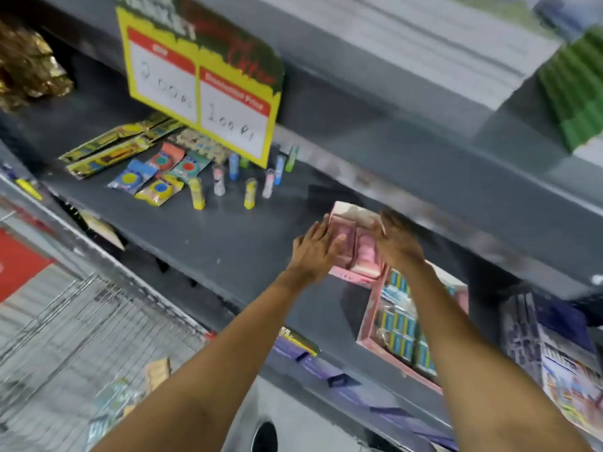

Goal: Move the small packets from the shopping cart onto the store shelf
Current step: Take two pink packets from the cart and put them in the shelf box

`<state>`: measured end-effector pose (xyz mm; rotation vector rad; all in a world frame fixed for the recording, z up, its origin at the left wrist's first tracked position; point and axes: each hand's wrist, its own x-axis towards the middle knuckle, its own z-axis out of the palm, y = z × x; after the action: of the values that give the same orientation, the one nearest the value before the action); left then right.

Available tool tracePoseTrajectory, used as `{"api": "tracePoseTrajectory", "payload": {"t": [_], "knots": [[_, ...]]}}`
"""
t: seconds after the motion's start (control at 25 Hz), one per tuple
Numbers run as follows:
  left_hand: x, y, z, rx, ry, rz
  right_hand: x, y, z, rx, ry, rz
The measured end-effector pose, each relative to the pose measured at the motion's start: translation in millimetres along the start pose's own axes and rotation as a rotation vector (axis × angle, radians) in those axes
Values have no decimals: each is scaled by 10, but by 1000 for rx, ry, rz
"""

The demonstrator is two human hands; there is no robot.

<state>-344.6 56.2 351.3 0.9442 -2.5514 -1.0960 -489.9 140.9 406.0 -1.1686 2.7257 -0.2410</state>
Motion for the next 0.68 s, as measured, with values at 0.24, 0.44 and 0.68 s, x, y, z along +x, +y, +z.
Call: {"api": "tracePoseTrajectory", "payload": {"t": [0.24, 0.44, 0.68], "knots": [[91, 49, -106, 127, -115, -2, -140, 12, 135, -96, 73, 12], [-81, -39, -59, 338, 154, 254, -440, -220, 411, -20, 257, 56], [-103, -303, 16, 520, 117, 485, -560, -295, 649, -20, 291, 10]]}}
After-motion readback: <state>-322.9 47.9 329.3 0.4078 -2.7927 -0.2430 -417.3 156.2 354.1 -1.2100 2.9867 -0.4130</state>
